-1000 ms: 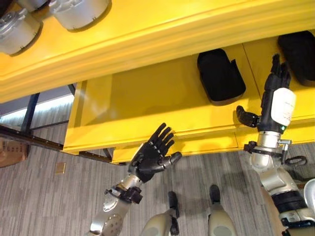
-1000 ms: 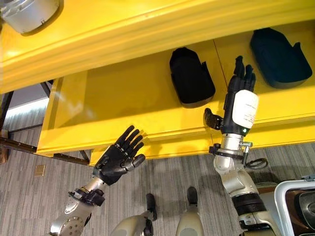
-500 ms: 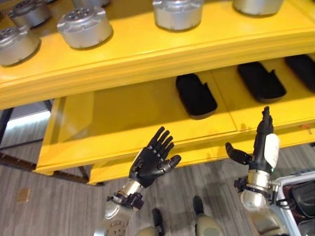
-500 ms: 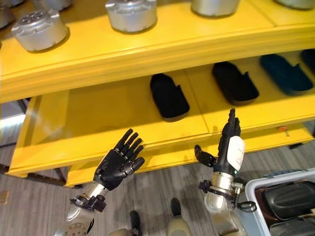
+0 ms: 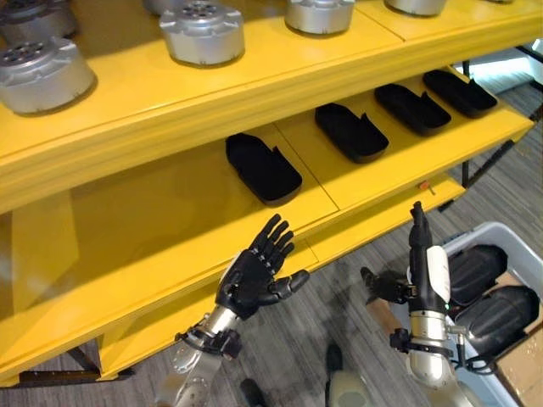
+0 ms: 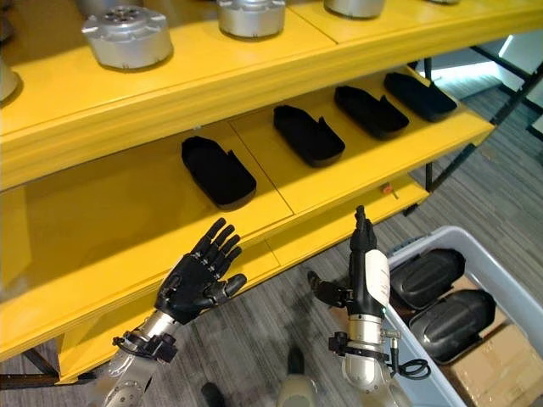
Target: Move parts from the plastic box to the shelf.
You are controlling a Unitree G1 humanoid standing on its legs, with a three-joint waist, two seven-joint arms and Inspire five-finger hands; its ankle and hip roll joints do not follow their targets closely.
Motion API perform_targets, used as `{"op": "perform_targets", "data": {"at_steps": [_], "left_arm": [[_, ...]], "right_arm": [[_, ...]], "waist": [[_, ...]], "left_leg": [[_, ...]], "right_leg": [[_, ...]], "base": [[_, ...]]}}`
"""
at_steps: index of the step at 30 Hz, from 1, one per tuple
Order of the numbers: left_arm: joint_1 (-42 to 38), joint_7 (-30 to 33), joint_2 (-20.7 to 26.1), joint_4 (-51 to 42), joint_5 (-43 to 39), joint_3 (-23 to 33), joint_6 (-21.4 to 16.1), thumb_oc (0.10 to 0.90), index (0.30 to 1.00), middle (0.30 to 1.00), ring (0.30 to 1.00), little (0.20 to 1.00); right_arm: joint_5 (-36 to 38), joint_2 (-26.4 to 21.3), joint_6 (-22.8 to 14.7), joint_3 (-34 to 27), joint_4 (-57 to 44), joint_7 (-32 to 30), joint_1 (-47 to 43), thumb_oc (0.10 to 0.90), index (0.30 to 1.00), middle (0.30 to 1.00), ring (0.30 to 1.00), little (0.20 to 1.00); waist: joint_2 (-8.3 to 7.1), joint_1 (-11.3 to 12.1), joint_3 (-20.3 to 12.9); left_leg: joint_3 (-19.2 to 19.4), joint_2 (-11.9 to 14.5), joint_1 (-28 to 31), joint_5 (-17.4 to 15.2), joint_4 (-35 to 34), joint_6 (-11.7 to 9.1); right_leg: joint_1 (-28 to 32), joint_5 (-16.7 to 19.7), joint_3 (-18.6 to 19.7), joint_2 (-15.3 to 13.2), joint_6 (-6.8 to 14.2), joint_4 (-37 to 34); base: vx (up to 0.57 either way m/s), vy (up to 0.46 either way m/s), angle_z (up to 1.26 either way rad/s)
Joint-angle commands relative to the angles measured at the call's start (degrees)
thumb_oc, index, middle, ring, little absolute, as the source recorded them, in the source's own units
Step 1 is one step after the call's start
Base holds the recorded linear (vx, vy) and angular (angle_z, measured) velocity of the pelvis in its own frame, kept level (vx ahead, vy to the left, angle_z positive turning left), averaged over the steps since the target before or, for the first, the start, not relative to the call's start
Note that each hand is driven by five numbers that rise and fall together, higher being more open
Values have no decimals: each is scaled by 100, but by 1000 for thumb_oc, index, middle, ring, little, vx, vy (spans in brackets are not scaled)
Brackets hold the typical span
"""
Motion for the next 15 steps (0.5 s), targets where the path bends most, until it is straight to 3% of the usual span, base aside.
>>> {"op": "perform_targets", "data": {"at_steps": [1, 7, 15], "left_arm": [[-194, -643, -22, -342, 185, 178, -492, 900, 1000, 1000, 1000, 1000], [-271, -685, 22, -279, 186, 223, -242, 900, 1000, 1000, 1000, 1000], [-328, -781, -62, -259, 34, 13, -71, 900, 1000, 1000, 1000, 1000]], "right_arm": [[126, -216, -594, -239, -183, -303, -865, 900, 1000, 1000, 1000, 1000], [235, -355, -354, -93, -265, -116, -1093, 900, 1000, 1000, 1000, 1000], [212, -507, -176, -313, -86, 10, -931, 900, 1000, 1000, 1000, 1000]], "waist": [[76, 298, -222], [87, 337, -302], [112, 16, -365]], "left_leg": [[111, 71, -64, -519, 429, 373], [559, 331, -102, -316, 422, 117], [678, 554, -83, -62, 239, -129]], "right_leg": [[195, -401, -362, -282, -57, 1058], [551, -552, -819, -44, -130, 294], [710, -532, -619, 402, -326, -266]], "base": [[-110, -247, -32], [-66, -253, -61], [-28, -287, -50]]}}
